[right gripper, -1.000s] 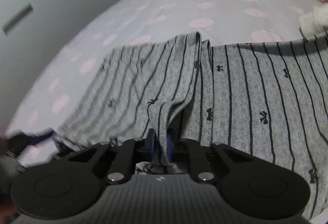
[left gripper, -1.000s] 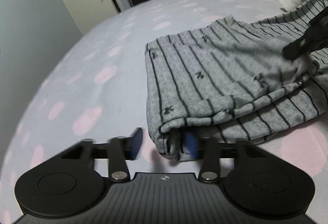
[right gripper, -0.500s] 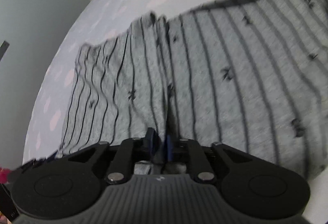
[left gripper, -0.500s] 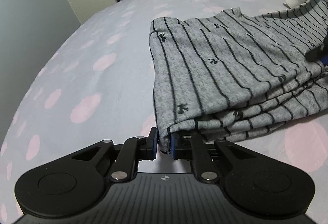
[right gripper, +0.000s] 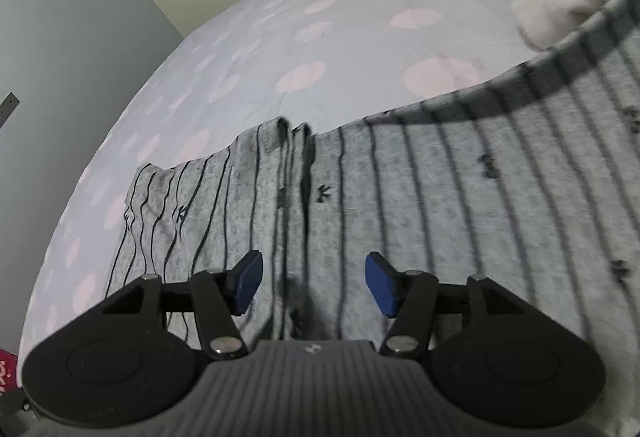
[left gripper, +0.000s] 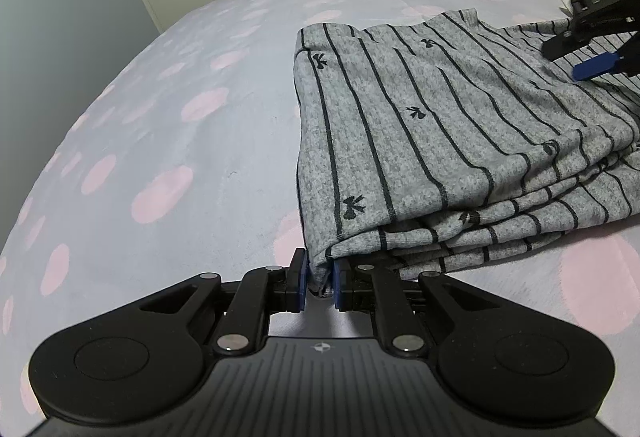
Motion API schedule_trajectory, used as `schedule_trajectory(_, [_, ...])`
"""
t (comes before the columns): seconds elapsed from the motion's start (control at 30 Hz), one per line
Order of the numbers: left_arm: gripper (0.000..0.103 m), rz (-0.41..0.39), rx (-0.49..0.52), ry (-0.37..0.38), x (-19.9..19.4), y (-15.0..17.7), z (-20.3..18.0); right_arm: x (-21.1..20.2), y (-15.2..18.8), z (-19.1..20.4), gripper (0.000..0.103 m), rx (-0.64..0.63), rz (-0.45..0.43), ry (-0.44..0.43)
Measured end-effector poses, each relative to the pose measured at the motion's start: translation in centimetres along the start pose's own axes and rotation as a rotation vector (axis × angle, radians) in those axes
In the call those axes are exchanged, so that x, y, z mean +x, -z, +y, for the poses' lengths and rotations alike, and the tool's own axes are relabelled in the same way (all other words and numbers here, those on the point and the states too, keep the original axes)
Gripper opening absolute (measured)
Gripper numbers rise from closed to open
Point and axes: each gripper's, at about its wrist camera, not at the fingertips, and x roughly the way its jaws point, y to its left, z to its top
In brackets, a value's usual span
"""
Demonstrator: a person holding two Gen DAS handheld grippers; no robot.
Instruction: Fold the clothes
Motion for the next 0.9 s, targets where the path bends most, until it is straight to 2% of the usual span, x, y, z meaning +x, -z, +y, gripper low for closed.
schedule_trajectory(0.13, [0.010, -0.003, 0.001, 0.001, -0.1, 0.0, 0.0, 1.4, 1.2, 1.4, 0.060, -0.068, 0.038, 0.021])
schedule_trajectory(0.2, [0.010, -0.003, 0.001, 0.001, -0.1, 0.1, 0.0, 1.9, 1.6, 2.3, 0.057, -0.109, 0.043, 0.031])
schedule_trajectory(0.27, [0.010, -0.003, -0.002, 0.003, -0.2, 0.0, 0.1, 1.9, 1.7, 3.2, 0.036, -0.143, 0.044, 0.031])
schedule_trajectory(0.37, [0.010, 0.000, -0.008, 0.006, -0.3, 0.1, 0.1, 1.3, 1.3, 3.8, 0.030, -0.160, 0.024, 0.017])
schedule_trajectory(0.43, [0.010, 0.002, -0.009, 0.007, -0.4, 0.1, 0.1, 1.2, 1.0, 3.9, 0.030, -0.167, 0.023, 0.002])
schedule_trajectory(0.5, [0.010, 0.002, -0.010, 0.007, -0.4, 0.1, 0.0, 1.9, 0.6, 3.8, 0.035, -0.171, 0.051, 0.028])
schedule_trajectory(0.53, [0.010, 0.003, -0.011, 0.007, -0.4, 0.1, 0.0, 2.4, 0.4, 3.6, 0.045, -0.169, 0.068, 0.040])
schedule_trajectory(0.63, [0.010, 0.006, -0.014, 0.007, -0.4, 0.1, 0.0, 3.6, 0.0, 3.2, 0.047, -0.127, 0.097, 0.045])
schedule_trajectory(0.73, [0.010, 0.009, -0.017, 0.006, -0.3, 0.0, 0.0, 3.6, -0.1, 4.4, 0.012, -0.150, 0.097, 0.045])
schedule_trajectory(0.8, [0.010, 0.010, -0.017, 0.006, -0.3, 0.0, 0.0, 3.3, -0.2, 5.6, 0.011, -0.207, 0.088, 0.059])
schedule_trajectory(0.9, [0.010, 0.008, -0.019, 0.009, -0.5, 0.0, 0.0, 2.3, -0.9, 6.5, 0.011, -0.226, 0.075, 0.073])
